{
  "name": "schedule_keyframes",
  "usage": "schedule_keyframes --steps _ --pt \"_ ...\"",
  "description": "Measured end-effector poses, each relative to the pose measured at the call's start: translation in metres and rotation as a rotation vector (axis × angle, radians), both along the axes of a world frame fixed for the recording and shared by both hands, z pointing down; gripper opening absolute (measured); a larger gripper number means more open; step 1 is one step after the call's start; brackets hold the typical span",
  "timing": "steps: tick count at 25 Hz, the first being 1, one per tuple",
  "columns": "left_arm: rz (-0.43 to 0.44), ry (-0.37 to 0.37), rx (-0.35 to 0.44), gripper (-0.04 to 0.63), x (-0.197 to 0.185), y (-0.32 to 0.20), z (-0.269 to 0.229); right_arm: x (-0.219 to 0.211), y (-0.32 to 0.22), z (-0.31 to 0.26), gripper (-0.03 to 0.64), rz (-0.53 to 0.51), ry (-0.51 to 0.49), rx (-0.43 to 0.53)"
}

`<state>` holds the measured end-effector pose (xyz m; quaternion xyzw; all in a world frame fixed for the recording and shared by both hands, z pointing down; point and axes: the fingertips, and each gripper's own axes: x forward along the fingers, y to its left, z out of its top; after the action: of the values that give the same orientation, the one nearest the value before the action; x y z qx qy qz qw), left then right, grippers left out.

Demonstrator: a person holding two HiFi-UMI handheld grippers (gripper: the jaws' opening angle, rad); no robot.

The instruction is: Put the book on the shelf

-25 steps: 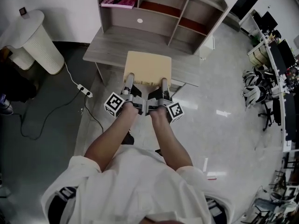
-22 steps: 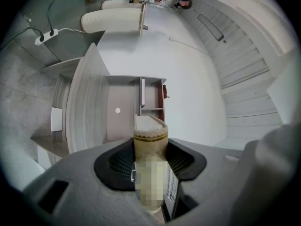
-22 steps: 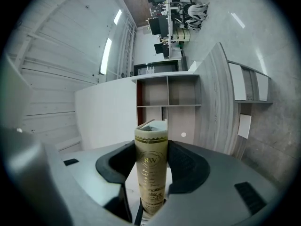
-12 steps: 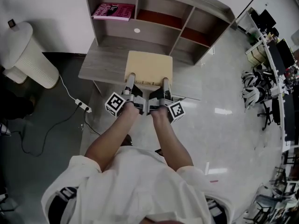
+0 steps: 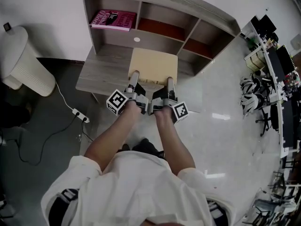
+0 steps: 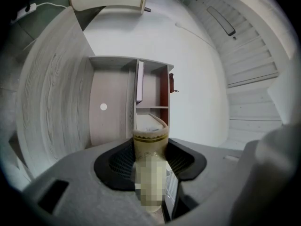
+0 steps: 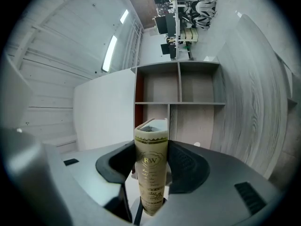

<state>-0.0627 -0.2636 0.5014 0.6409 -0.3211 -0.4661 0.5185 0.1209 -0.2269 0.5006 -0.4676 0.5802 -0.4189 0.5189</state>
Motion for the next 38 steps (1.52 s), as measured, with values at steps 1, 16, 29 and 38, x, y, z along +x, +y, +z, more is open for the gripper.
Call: schedule_keyframes --steps 1,16,29,38 --pt "0.002 0.001 0.002 0.201 0.002 -0.008 -0.001 0.002 -0.007 -0.001 0.201 -0.001 0.000 0.003" --pt "-0.021 -0.013 0.050 0.201 0.067 -0.154 -0.037 0.067 -0.158 -0.035 0.199 -0.039 -0.014 0.048" --pt "-0.077 -0.018 0.052 0.201 0.076 -0.210 -0.034 0.078 -0.223 -0.030 0.199 -0.088 -0.032 0.046" --pt "-0.073 -0.022 0.025 0.201 0.083 -0.252 -0.037 0.084 -0.261 -0.030 0.199 -0.094 -0.042 0.004"
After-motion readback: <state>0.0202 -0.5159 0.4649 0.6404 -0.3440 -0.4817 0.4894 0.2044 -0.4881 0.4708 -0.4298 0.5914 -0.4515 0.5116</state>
